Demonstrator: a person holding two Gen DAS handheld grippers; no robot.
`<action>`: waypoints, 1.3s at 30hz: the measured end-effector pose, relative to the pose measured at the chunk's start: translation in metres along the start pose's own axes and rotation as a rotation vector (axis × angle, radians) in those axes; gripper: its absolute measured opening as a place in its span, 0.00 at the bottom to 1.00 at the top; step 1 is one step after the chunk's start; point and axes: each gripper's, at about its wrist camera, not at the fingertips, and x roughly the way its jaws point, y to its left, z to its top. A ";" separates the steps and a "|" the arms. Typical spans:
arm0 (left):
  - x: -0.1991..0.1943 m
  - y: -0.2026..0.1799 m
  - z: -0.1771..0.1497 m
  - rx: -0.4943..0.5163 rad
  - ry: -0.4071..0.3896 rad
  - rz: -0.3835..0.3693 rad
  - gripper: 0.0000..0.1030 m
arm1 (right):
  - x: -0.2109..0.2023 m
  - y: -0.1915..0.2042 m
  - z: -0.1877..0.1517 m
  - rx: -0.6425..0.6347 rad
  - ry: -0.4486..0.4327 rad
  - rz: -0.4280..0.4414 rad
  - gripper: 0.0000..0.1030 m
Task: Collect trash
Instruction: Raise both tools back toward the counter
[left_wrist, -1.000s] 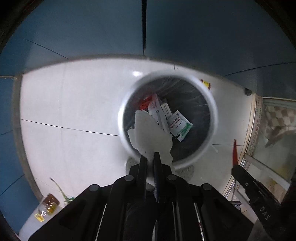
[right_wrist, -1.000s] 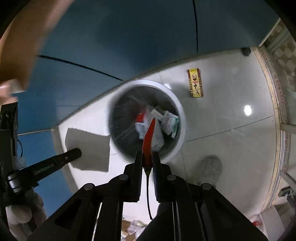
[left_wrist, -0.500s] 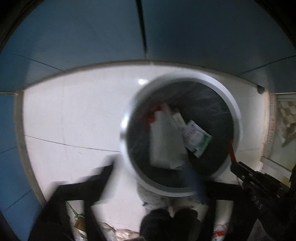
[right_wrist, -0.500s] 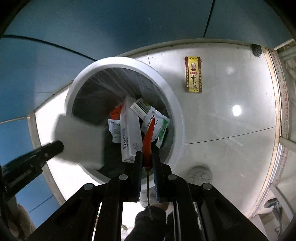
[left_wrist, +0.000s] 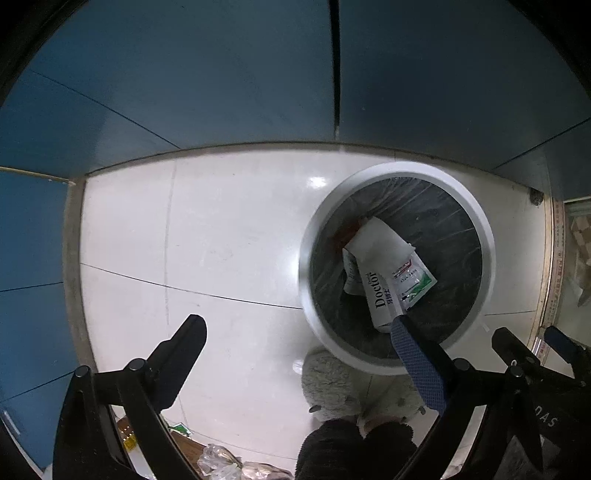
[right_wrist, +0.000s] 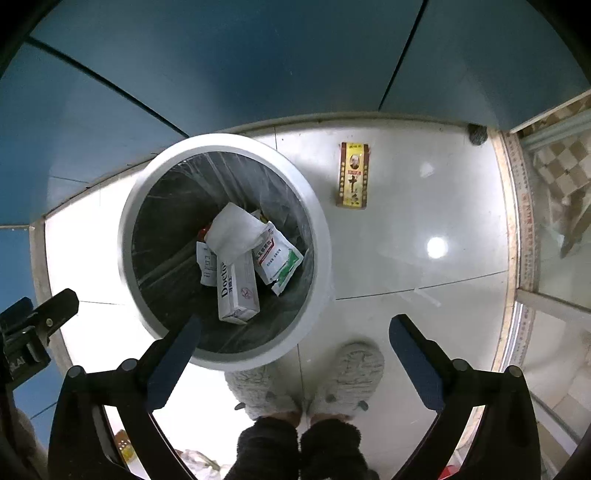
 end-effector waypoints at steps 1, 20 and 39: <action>-0.007 0.002 -0.002 0.001 -0.005 0.004 0.99 | -0.010 0.000 -0.003 -0.001 -0.005 -0.003 1.00; -0.256 0.002 -0.062 0.037 -0.082 -0.054 0.99 | -0.324 0.002 -0.048 -0.079 -0.193 -0.033 1.00; -0.474 0.045 -0.073 -0.012 -0.303 -0.076 0.99 | -0.560 0.017 -0.094 0.032 -0.324 0.129 1.00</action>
